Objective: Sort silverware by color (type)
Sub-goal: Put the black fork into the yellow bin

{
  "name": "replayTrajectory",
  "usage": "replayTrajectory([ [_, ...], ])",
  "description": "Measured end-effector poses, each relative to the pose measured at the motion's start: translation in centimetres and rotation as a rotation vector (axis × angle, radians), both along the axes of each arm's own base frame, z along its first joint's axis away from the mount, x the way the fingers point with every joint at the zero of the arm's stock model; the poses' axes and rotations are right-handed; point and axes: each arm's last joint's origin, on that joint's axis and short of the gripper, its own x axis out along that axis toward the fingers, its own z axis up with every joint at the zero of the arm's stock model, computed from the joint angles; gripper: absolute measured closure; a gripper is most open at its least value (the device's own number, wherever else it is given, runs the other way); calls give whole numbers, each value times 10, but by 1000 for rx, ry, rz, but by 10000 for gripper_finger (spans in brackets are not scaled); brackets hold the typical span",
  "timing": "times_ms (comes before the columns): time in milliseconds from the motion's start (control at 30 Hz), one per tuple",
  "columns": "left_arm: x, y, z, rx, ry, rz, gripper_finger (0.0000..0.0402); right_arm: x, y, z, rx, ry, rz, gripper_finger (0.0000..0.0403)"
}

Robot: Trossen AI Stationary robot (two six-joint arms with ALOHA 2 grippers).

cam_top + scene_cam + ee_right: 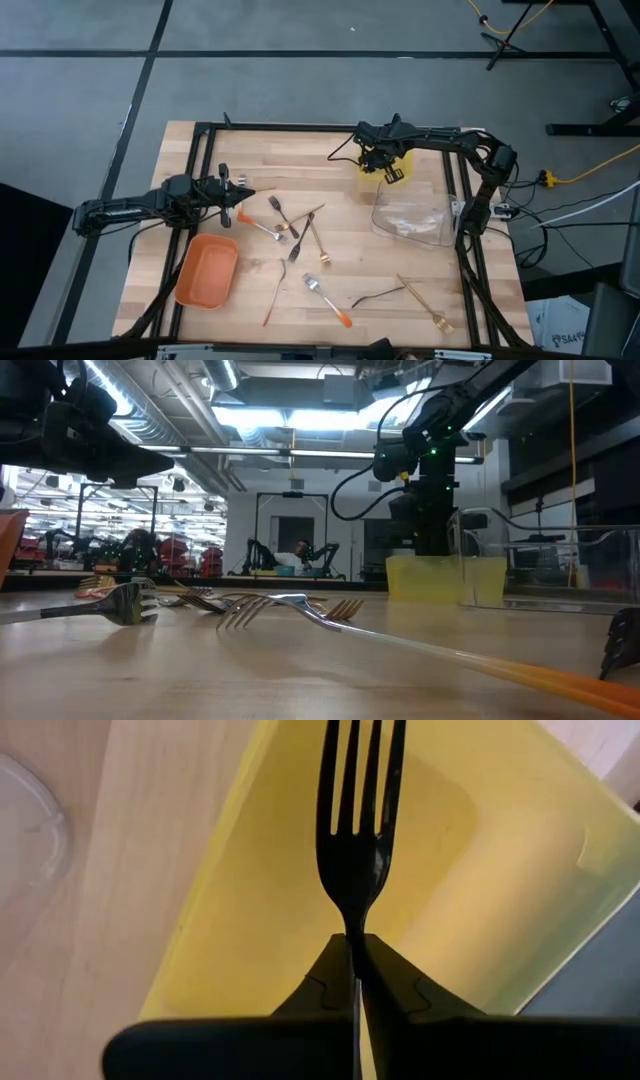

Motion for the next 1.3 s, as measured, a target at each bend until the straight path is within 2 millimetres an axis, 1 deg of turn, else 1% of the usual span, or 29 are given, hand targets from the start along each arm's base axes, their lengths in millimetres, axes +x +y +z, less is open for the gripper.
replayTrajectory([
  [1300,0,0,0,0,0,0,401,1,0,-2,-6,-2,-3,402],
])
